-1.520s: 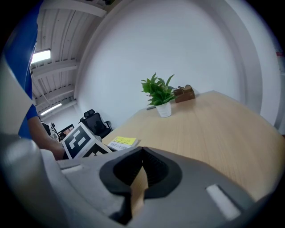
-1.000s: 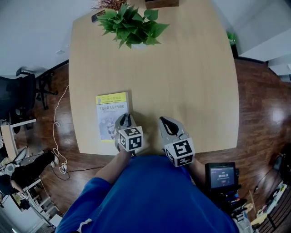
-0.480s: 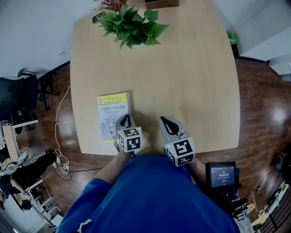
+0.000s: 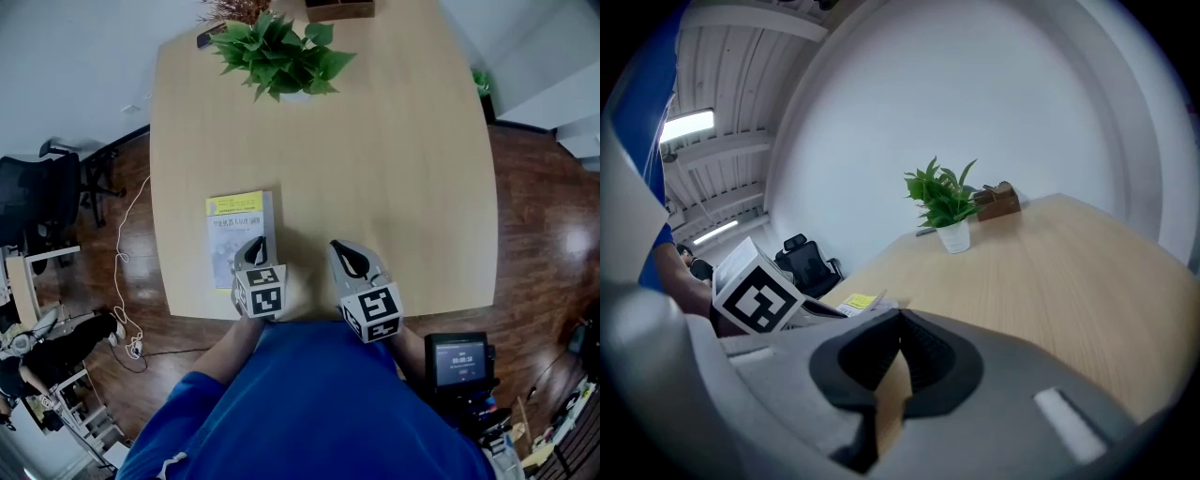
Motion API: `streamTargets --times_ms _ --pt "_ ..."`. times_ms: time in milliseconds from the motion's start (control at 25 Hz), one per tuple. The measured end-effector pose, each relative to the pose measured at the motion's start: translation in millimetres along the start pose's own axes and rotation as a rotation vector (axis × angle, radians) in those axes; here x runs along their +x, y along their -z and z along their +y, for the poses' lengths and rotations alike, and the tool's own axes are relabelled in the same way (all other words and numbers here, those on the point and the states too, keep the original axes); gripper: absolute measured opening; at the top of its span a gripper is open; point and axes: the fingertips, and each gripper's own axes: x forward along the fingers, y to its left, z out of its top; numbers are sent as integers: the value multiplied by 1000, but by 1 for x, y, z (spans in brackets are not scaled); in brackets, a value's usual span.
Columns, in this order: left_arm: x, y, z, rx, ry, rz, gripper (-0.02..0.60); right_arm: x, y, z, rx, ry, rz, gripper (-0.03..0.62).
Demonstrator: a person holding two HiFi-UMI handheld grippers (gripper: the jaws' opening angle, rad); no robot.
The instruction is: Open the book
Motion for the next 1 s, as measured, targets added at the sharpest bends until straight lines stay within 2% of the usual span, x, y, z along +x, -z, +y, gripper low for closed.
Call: streamTargets --times_ms 360,760,1000 --pt "-19 -3 14 -76 68 -60 18 2 -1 15 -29 1 -5 3" --pt "-40 -4 48 -144 121 -156 17 8 -14 47 -78 45 -36 3" --pt "-53 -3 73 -226 171 -213 17 16 -20 71 -92 59 -47 3"
